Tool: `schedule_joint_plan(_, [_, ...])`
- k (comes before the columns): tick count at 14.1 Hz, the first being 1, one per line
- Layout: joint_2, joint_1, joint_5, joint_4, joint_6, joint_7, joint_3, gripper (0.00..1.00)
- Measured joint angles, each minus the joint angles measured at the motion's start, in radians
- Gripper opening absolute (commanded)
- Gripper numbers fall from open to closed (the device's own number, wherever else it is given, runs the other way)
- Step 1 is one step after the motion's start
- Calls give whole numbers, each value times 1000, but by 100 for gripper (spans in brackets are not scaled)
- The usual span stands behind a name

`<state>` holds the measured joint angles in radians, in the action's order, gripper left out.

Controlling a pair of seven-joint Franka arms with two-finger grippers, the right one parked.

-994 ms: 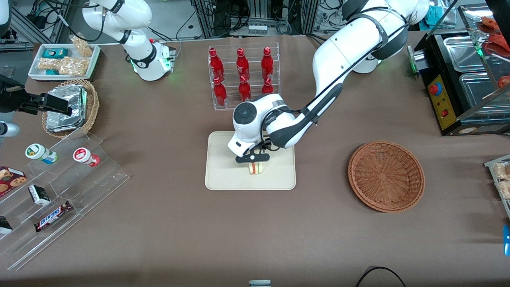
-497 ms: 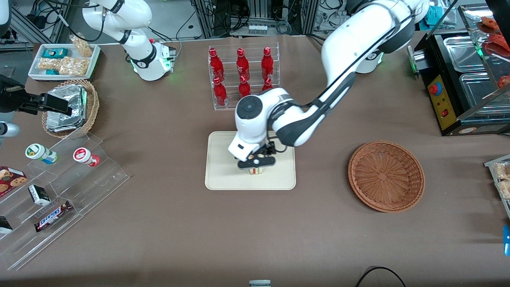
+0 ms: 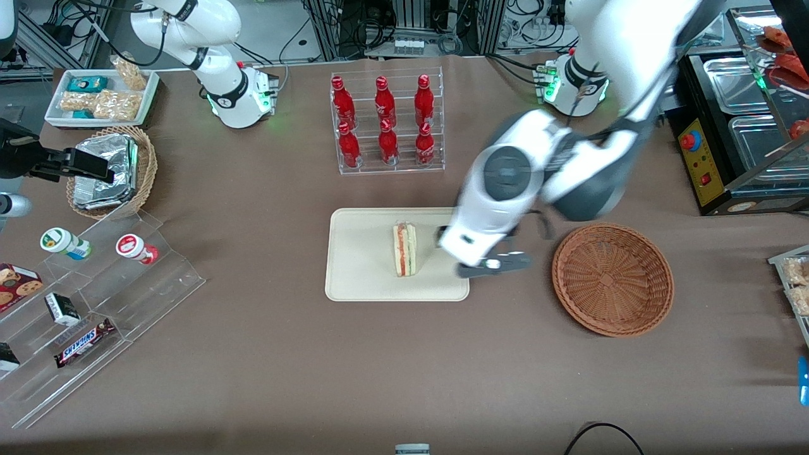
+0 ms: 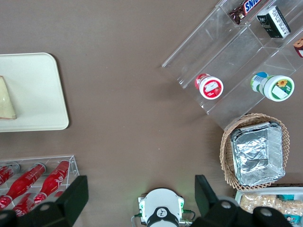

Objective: Place sandwich from basket to tray

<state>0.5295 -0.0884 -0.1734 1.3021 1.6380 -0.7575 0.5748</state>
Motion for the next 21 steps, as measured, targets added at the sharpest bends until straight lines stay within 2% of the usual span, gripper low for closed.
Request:
schedule_joint_plan(4, [-140,236,51,10,-235,229,-1,100])
schedule_joint_plan(8, [-241,421,60,19,-317,356,-2,100])
schedule_joint_plan(10, [-264,454,61,21,-353,399,-2,100])
schedule_joint_plan(19, [-302,482,61,8,-362,402,-9,100])
schedule_joint_plan(21, [-330,488,61,8,-409,402,-10,100])
